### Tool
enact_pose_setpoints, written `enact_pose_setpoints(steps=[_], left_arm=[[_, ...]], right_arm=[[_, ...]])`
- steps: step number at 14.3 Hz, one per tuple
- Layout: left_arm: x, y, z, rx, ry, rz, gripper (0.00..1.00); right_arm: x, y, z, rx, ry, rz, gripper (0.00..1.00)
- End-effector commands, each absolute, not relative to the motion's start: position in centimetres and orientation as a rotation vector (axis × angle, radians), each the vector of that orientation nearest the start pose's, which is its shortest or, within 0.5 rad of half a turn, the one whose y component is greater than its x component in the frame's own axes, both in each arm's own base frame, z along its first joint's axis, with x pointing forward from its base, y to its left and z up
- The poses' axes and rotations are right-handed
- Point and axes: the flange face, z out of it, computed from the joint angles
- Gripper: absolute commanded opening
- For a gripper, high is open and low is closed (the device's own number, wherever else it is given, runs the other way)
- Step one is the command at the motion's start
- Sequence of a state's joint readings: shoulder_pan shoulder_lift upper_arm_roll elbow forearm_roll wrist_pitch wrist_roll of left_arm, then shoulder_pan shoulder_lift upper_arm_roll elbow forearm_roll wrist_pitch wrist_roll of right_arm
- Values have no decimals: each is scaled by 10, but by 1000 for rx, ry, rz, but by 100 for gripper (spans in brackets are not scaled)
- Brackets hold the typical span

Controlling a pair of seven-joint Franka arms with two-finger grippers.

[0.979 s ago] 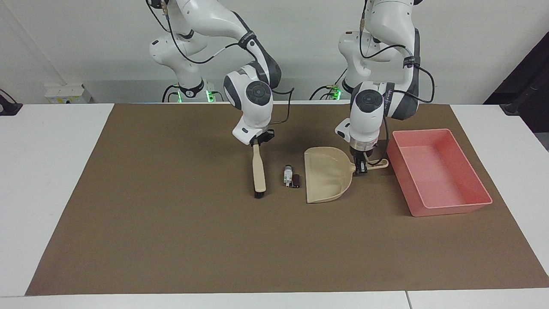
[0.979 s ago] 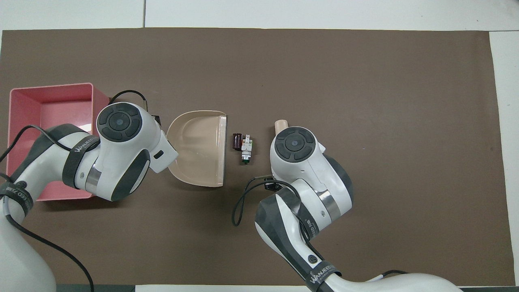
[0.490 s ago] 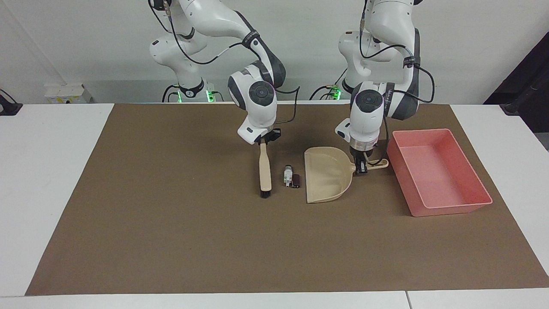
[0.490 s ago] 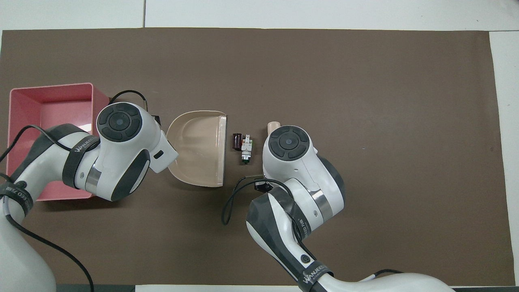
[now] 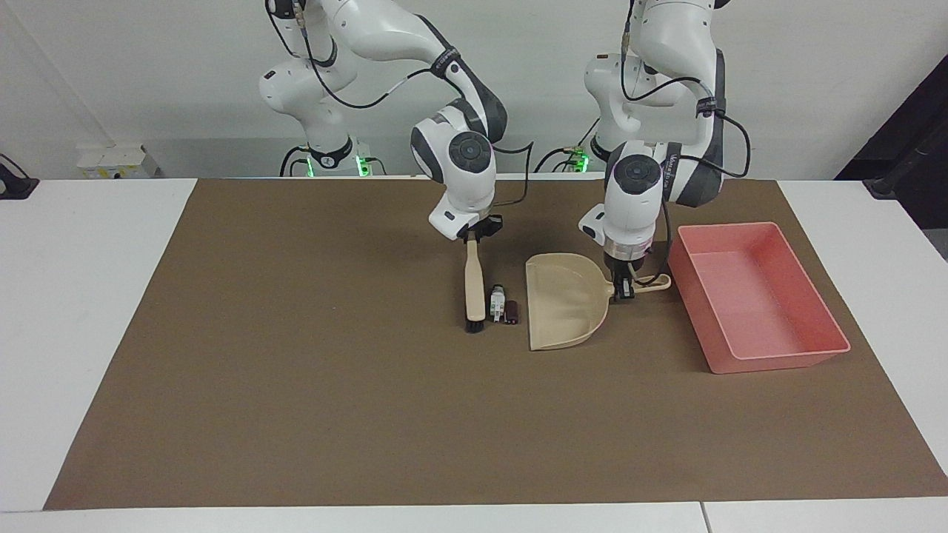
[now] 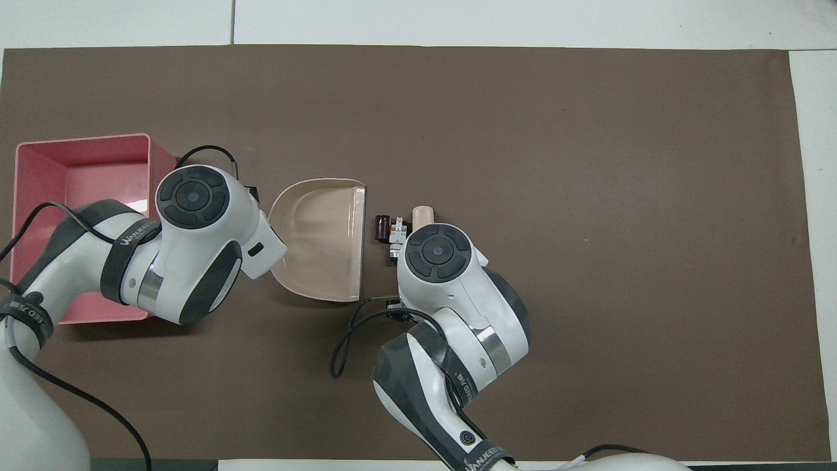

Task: Clean e-waste and dump in bin
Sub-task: 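Sweep the electronic part into the dustpan with the right gripper's brush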

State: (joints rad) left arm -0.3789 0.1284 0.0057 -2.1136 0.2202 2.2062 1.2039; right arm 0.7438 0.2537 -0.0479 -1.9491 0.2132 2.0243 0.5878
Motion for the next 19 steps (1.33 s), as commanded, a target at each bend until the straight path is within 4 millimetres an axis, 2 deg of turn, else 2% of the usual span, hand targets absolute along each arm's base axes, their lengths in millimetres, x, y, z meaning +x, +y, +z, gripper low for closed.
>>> enact_pose_setpoints(steps=[1, 5, 9, 13, 17, 19], left_arm=[[523, -191, 352, -1919, 2277, 193, 0], [523, -191, 353, -1918, 2278, 191, 0], [522, -192, 352, -1916, 2280, 191, 0], [520, -192, 351, -1916, 2281, 197, 0], [520, -194, 352, -1909, 2286, 193, 0], [519, -194, 351, -1908, 2289, 196, 0]], right_arm=[[444, 394, 335, -3058, 38, 388, 0], [442, 406, 334, -3028, 56, 368, 0], [457, 421, 329, -3021, 74, 341, 0], [458, 441, 339, -3005, 81, 327, 0], [456, 451, 342, -2983, 113, 330, 0], [446, 476, 340, -2979, 114, 325, 0]])
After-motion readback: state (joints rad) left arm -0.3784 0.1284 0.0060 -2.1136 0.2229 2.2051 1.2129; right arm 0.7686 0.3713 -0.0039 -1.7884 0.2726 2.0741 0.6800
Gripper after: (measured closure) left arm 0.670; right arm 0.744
